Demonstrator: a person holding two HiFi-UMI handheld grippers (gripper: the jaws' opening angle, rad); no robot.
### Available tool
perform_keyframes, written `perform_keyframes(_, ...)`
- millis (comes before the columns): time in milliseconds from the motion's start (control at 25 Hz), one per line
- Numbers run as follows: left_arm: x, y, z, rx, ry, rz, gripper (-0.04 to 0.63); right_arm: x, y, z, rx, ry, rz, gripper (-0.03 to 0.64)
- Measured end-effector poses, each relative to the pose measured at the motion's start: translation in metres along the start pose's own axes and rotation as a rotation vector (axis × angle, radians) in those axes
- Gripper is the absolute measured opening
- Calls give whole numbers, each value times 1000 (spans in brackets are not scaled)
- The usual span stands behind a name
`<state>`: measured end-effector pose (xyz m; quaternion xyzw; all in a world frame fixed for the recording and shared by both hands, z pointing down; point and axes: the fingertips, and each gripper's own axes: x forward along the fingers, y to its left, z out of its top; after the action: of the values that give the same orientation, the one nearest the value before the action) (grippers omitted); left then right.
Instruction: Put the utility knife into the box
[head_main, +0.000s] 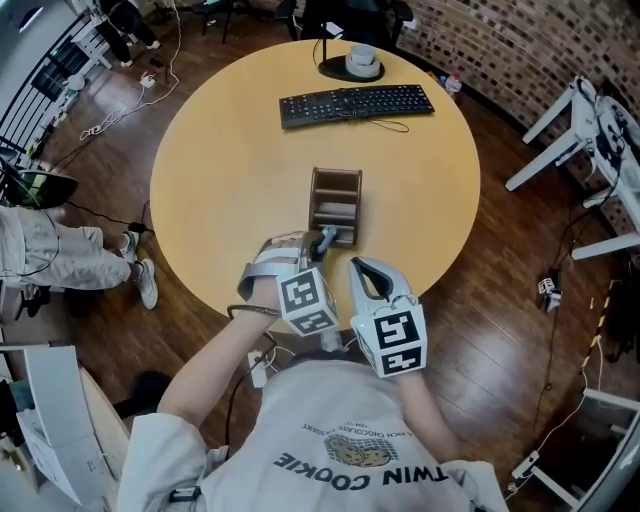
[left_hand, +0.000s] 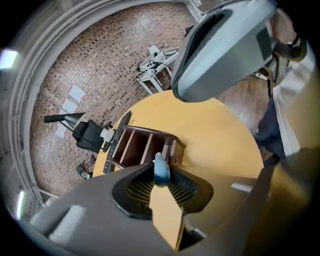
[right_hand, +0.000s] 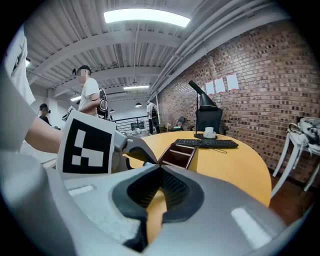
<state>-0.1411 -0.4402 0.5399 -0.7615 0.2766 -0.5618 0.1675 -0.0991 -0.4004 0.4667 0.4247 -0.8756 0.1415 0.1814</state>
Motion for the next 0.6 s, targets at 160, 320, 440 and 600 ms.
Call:
perform_keyframes(160,12,-7,-8,35,33,-49,72,-2,-7,-3,9,4,-32,2)
perform_keyframes(320,21,-10,-9,65,52,-63,73,-4,-12,-8,17,14,-53,2)
perform_keyframes(440,27,-9,-6,76,55,-71,72,-6,-15,-9,20,17,-65,2)
perform_keyframes(600,35,-10,-9,105,72,-74,73,-7,-13,-5,15,8,-75,2)
